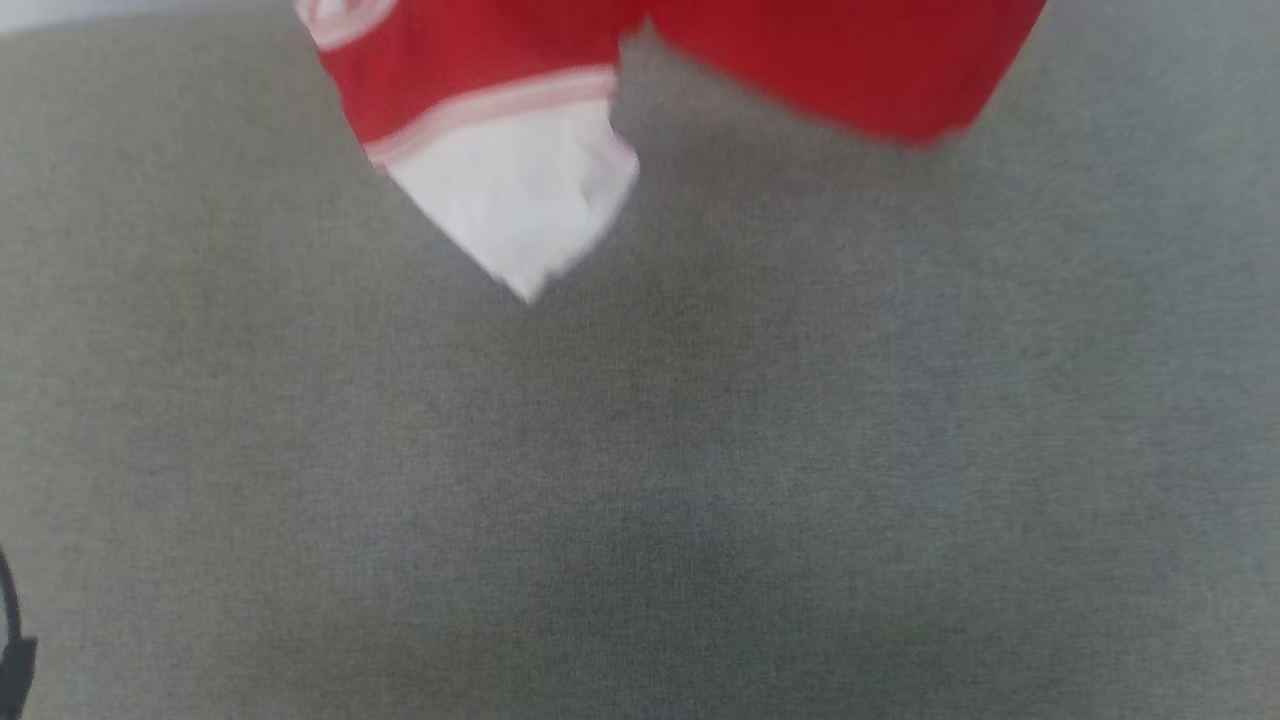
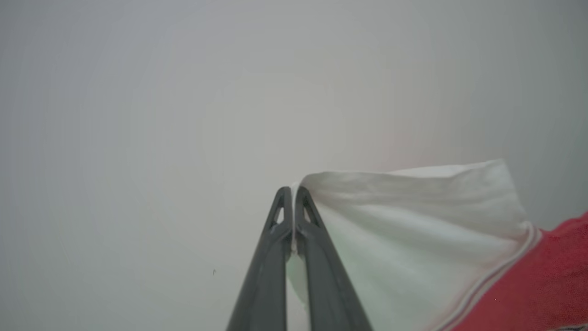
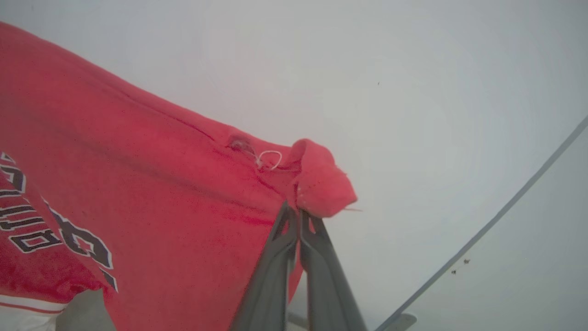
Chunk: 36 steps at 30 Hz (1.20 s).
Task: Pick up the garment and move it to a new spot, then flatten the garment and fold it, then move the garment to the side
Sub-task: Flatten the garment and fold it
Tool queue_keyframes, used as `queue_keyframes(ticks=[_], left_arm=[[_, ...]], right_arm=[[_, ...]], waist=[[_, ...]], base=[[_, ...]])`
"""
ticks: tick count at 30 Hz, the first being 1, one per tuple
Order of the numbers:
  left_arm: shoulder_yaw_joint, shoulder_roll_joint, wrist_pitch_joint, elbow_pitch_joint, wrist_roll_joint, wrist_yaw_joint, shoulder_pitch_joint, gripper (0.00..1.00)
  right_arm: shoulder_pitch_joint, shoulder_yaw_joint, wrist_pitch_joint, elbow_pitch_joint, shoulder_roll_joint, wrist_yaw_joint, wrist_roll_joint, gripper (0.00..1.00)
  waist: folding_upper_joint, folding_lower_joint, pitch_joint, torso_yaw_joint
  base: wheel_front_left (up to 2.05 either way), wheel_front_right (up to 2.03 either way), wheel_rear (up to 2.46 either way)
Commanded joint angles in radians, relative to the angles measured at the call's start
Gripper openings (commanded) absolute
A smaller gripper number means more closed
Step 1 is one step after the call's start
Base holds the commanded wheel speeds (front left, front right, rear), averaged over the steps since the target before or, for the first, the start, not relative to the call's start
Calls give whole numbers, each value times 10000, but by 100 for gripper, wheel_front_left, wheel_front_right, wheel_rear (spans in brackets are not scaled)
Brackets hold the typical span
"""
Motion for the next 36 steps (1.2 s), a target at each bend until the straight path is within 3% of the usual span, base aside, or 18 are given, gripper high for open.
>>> queue_keyframes(ticks=[1, 7, 10, 11, 15, 19, 25, 29, 36], left_arm=[[16, -75, -593, 178, 208, 151, -452, 0], [129, -485, -2535, 781, 670, 449, -1777, 0], [149, -657, -2820, 773, 777, 193, -1928, 0], [187, -777, -2860, 887, 689, -76, -1635, 0], [-25, -946, -2799, 1367, 492, -633, -702, 0], [-341, -1120, -2002, 1923, 51, -970, 394, 0], [-816, -1331, -62, 1692, -1203, -1063, 2357, 0], [-1479, -847, 1643, 762, -1955, -1062, 3653, 0], [-1753, -54, 3860, -778, -3209, -1053, 5771, 0]], right_arm=[[-364, 17, -679, 244, 140, -18, -299, 0], [-1451, 111, -3254, 1399, 545, -19, -1628, 0], [-1713, 306, -3752, 1906, 725, -19, -2003, 0], [-1515, 443, -3831, 2190, 887, -19, -1931, 0], [-854, 887, -3346, 2487, 1016, -19, -1496, 0], [167, 1310, -2519, 2182, 855, -20, -457, 0], [1843, 1746, -1152, 998, 310, -19, 1286, 0], [2881, 2039, -473, 197, -220, -19, 2156, 0], [4344, 2295, 140, -856, -896, -19, 3039, 0]], waist=[[0, 0, 618, 56], [0, 0, 1260, 238], [0, 0, 1452, 384], [0, 0, 1466, 472], [0, 0, 1365, 640], [0, 0, 1100, 807], [0, 0, 631, 1023], [0, 0, 286, 1140], [0, 0, -257, 1236]], base=[[0, 0, 0], [0, 0, 0], [0, 0, 0], [0, 0, 0], [0, 0, 0], [0, 0, 0], [0, 0, 0], [0, 0, 0], [0, 0, 0]])
